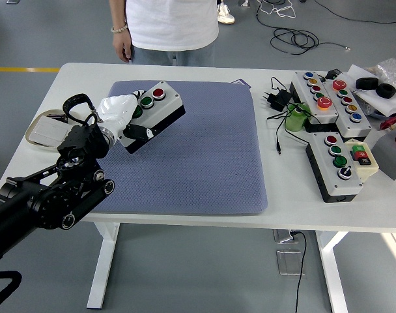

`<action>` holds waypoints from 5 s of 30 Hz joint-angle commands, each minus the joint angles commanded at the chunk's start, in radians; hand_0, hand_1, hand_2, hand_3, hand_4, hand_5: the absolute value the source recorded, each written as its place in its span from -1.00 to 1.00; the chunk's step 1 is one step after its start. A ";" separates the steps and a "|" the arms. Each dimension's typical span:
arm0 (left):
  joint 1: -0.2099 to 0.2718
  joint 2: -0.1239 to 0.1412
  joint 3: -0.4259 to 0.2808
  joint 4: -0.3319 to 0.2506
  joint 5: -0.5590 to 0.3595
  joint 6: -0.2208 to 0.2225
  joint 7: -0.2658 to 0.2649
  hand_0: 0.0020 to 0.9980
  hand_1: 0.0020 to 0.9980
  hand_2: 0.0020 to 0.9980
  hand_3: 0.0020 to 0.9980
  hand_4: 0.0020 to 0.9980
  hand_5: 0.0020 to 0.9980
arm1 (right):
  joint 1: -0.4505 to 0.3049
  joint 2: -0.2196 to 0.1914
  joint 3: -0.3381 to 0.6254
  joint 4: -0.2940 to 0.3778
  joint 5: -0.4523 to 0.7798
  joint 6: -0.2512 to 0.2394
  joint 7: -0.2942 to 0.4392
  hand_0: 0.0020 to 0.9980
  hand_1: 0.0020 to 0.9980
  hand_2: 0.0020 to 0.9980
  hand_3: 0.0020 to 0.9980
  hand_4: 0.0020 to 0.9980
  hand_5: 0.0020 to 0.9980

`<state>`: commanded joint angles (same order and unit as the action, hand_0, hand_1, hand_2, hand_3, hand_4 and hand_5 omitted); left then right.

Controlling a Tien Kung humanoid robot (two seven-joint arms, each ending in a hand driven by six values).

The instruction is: Pick up the button,place it on the desk,press the button,press the button

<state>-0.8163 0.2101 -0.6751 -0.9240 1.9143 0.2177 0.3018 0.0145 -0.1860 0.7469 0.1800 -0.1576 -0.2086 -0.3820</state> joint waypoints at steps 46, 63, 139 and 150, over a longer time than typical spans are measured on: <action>-0.057 0.106 0.259 -0.101 0.006 -0.112 -0.343 -0.28 -0.35 -0.33 -0.20 0.14 -1.00 | 0.004 0.007 0.030 0.000 -0.041 -0.010 -0.009 0.32 0.08 0.20 0.28 -0.13 0.01; -0.068 0.084 0.247 -0.032 -0.013 -0.158 -0.345 0.28 0.43 0.59 0.49 0.63 -0.96 | 0.004 0.007 0.036 0.000 -0.049 -0.008 -0.009 0.32 0.08 0.20 0.28 -0.15 -0.01; 0.119 0.199 -0.189 -0.565 -0.006 -0.657 0.057 -0.95 -0.97 -0.85 0.67 0.07 -0.79 | 0.010 0.014 0.114 0.000 -0.142 -0.002 -0.014 0.32 0.08 0.19 0.28 -0.17 -0.01; 0.119 0.182 -0.149 -0.555 -0.012 -0.659 0.061 -0.96 -0.97 -0.85 0.68 0.08 -0.81 | 0.010 0.015 0.115 0.000 -0.142 -0.002 -0.014 0.32 0.08 0.19 0.28 -0.17 -0.01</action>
<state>-0.6971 0.3923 -0.8245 -1.4788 1.9025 -0.4409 0.3629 0.0250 -0.1706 0.8623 0.1800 -0.2997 -0.2107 -0.3956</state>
